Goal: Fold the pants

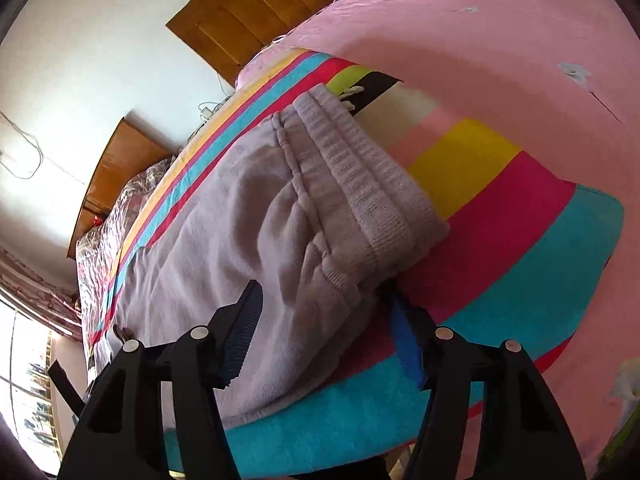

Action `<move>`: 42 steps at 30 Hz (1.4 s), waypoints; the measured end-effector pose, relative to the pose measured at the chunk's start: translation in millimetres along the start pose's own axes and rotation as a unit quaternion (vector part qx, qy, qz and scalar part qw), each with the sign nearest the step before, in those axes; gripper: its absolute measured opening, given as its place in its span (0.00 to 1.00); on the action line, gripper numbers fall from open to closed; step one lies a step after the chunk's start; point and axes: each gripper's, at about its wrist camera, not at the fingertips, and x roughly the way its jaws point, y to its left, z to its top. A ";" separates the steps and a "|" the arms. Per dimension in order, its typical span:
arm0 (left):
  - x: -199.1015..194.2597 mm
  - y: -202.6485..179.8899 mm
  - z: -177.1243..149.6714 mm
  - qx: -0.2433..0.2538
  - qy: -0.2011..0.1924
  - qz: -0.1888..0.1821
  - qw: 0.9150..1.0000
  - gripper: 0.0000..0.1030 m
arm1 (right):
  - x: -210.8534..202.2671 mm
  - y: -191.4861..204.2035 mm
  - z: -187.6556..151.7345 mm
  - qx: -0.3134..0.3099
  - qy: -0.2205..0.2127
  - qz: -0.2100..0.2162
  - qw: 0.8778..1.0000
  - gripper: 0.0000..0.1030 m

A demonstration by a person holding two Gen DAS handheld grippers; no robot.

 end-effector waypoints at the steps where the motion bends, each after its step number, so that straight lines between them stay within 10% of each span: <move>1: -0.4 0.0 0.0 0.000 -0.001 0.000 1.000 0.99 | 2.2 2.2 1.7 0.002 -0.002 -0.005 1.000 0.60; 17: -8.6 0.5 0.6 -0.007 0.007 -0.004 1.000 0.98 | -19.4 8.8 -3.4 -0.003 -0.016 -0.089 0.996 0.54; 20: -32.0 -4.6 17.2 -0.014 -0.008 -0.049 0.999 0.98 | -45.7 53.2 -3.2 -0.107 -0.085 -0.122 0.983 0.56; 24: -46.4 -51.6 75.3 0.039 -0.043 -0.070 0.996 0.99 | -29.8 119.8 -7.4 -0.227 -0.095 -0.060 0.967 0.76; 27: -22.9 -107.0 118.2 0.079 -0.031 -0.133 0.987 0.99 | -0.1 145.9 -15.3 -0.289 -0.082 -0.094 0.949 0.76; 33: 69.5 -196.7 147.8 0.135 0.012 -0.146 0.980 0.99 | 16.9 130.1 -29.8 -0.297 -0.034 -0.077 0.951 0.76; 42: 122.8 -217.0 138.4 0.140 0.044 -0.126 0.981 0.99 | 18.0 91.2 -55.9 -0.358 0.040 -0.074 0.930 0.77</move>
